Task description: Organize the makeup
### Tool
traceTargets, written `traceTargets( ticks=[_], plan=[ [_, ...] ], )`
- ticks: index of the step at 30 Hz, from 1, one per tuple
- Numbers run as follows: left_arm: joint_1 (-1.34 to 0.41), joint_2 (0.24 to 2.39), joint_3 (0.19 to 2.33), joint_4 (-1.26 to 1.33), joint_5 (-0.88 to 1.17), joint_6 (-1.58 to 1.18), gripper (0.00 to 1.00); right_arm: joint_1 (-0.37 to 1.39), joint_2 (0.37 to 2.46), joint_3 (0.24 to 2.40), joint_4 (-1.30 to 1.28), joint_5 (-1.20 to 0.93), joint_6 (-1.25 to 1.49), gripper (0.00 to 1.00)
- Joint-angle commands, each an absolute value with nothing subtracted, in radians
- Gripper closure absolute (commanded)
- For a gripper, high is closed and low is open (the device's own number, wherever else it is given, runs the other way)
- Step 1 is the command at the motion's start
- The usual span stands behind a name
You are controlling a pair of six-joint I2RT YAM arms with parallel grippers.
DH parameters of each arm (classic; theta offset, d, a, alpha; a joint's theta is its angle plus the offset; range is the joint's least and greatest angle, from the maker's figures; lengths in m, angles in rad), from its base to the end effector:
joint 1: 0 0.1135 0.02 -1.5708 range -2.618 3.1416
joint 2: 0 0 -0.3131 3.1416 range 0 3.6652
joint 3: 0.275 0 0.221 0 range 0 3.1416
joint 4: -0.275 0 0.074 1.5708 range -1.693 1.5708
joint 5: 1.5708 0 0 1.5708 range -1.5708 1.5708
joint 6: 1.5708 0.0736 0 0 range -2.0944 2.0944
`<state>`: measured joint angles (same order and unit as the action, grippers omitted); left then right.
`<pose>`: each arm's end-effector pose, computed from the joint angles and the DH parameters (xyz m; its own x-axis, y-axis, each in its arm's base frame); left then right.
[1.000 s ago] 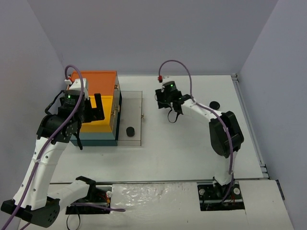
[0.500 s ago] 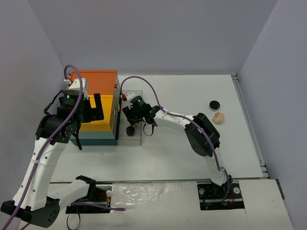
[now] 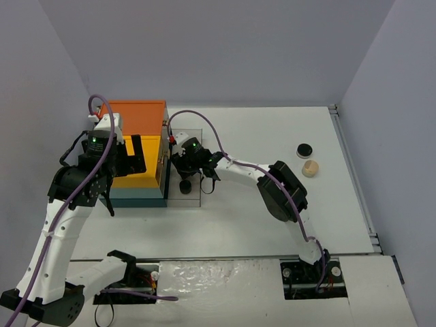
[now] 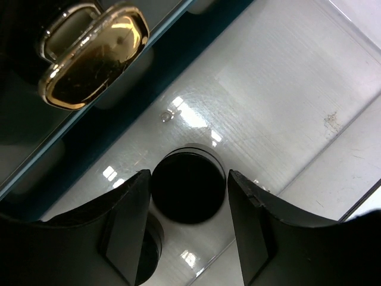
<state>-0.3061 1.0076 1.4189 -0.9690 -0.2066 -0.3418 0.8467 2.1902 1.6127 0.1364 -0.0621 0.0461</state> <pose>0.1454 -0.0301 0.4410 -0.5187 -0.1801 -0.8358 -0.0476 0.9821 -0.1821 0.3583 0.4121 0.2396 -0.3187 -0.2909 -0.9021 -0.7710 0.6332 0.0681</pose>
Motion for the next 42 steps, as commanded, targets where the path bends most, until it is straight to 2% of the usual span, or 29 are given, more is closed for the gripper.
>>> traceTargets(
  ticks=[1,7,10,14,23,27,31,42],
  plan=[
    [-0.299,0.986,1.434,-0.945,-0.206,-0.342,0.03,0.850,2.129,1.619,0.161,-0.023,0.035,0.38],
    [-0.299,0.989,1.433,-0.943,-0.203,-0.345,0.03,0.850,2.077,1.603,0.161,-0.006,0.042,0.34],
    [-0.298,0.988,1.439,-0.943,-0.198,-0.345,0.03,0.850,1.993,1.571,0.160,0.105,0.050,0.32],
    [-0.299,0.998,1.443,-0.934,-0.181,-0.345,0.03,0.809,1.865,1.473,0.146,0.236,0.098,0.23],
    [-0.296,1.018,1.446,-0.904,-0.160,-0.338,0.03,0.404,1.575,1.186,0.067,0.338,0.244,0.01],
    [-0.296,1.026,1.454,-0.900,-0.147,-0.338,0.03,0.182,1.531,1.108,0.050,0.303,0.281,0.00],
    [-0.295,1.027,1.444,-0.896,-0.136,-0.339,0.03,0.033,1.565,1.088,0.040,0.241,0.312,0.00],
    [-0.295,1.012,1.432,-0.904,-0.141,-0.340,0.03,-0.078,1.718,1.066,0.026,0.176,0.369,0.00]
  ],
)
